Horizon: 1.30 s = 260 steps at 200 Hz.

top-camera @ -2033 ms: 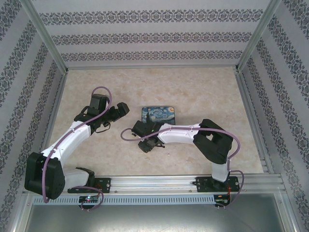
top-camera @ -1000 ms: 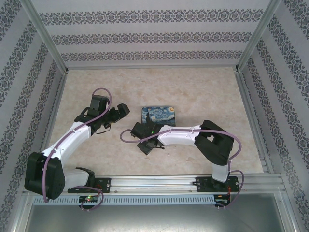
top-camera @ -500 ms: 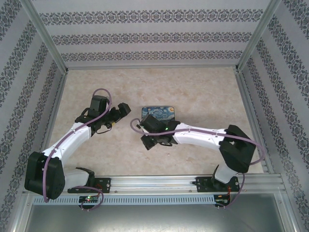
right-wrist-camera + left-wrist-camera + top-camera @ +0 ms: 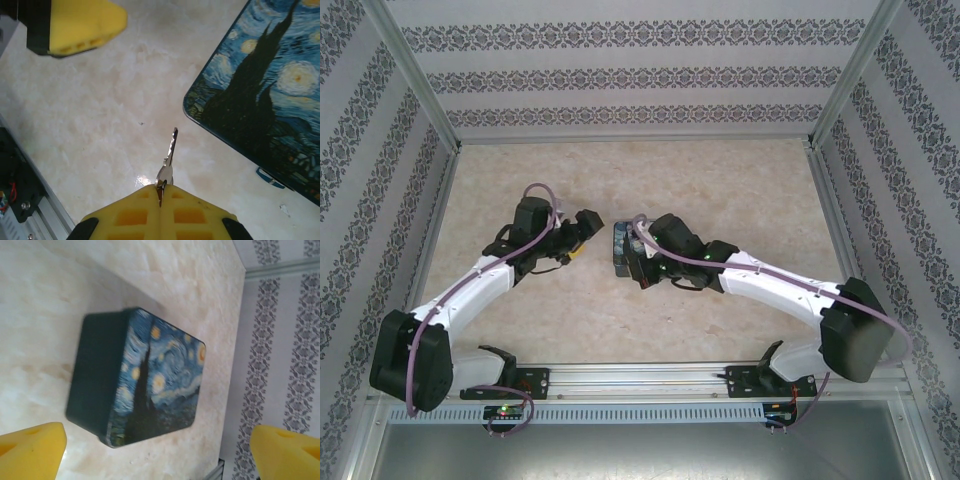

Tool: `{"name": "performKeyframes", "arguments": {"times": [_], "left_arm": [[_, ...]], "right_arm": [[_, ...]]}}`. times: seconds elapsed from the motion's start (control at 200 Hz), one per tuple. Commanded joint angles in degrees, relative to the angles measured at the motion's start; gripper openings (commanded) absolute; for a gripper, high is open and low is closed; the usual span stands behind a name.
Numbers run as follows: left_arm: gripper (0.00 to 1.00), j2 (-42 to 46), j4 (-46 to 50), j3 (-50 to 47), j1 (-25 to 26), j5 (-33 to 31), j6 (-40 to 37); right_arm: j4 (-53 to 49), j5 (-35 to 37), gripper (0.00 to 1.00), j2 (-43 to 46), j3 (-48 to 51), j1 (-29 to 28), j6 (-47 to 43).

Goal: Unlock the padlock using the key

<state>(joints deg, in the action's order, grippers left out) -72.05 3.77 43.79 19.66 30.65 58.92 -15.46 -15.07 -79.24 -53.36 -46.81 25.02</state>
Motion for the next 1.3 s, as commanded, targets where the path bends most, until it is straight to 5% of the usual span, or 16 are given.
{"name": "performKeyframes", "arguments": {"times": [0.0, 0.4, 0.909, 1.294], "left_arm": [[0.9, -1.59, -3.8, 2.43, 3.37, 1.3, 2.85], [0.68, -9.26, -5.72, 6.92, 12.88, -0.27, 3.93], [0.36, -10.94, -5.13, 7.44, 14.69, -1.34, 3.49], [0.27, -12.99, -3.9, 9.08, 15.41, -1.63, 2.34]], "right_arm": [[1.88, -3.37, 0.0, 2.0, 1.45, 1.39, 1.07], [1.75, -3.78, 0.0, 3.02, 1.99, 3.06, 1.41], [1.92, -3.84, 0.0, 3.14, 2.83, 4.23, 1.35], [2.2, -4.25, 0.0, 3.39, 3.19, 4.76, 1.24]]}}
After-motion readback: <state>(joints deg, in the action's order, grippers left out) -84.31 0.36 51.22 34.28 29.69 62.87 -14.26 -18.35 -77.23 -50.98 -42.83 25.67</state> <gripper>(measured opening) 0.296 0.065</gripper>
